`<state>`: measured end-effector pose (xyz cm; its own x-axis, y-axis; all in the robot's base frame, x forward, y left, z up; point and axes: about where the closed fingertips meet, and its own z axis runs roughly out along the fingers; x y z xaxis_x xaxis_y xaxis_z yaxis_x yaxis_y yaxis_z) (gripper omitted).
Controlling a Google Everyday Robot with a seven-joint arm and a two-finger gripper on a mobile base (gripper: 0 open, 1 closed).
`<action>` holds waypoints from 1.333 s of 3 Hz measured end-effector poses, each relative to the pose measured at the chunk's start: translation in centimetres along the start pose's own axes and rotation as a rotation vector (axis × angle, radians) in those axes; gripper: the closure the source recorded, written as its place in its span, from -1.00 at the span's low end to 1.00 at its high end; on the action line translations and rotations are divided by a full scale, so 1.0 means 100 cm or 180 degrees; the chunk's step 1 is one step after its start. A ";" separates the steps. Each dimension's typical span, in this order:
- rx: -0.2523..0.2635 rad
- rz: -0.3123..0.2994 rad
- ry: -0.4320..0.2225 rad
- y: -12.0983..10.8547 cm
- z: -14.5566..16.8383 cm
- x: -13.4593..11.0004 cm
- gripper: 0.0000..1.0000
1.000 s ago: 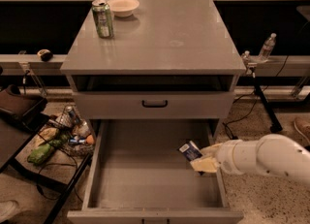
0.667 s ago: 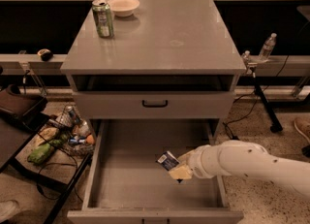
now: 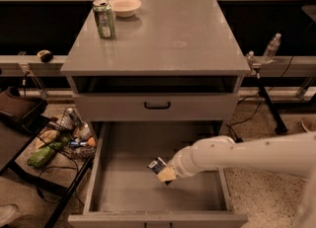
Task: Place rxbar blueberry into middle drawer
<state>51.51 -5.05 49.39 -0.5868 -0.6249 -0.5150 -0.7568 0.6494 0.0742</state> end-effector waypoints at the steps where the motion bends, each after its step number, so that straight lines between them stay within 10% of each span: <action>1: -0.0203 0.0028 0.0162 0.018 0.048 -0.025 1.00; 3: -0.0448 0.0104 0.0308 0.040 0.097 -0.048 1.00; 4: -0.0450 0.0104 0.0308 0.041 0.098 -0.048 0.62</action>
Offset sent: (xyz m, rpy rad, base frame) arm 0.0313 0.1182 -0.0664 0.0271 0.2007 0.0568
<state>54.07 4.81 43.81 -0.6315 -0.6477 -0.4262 -0.7659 0.6069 0.2124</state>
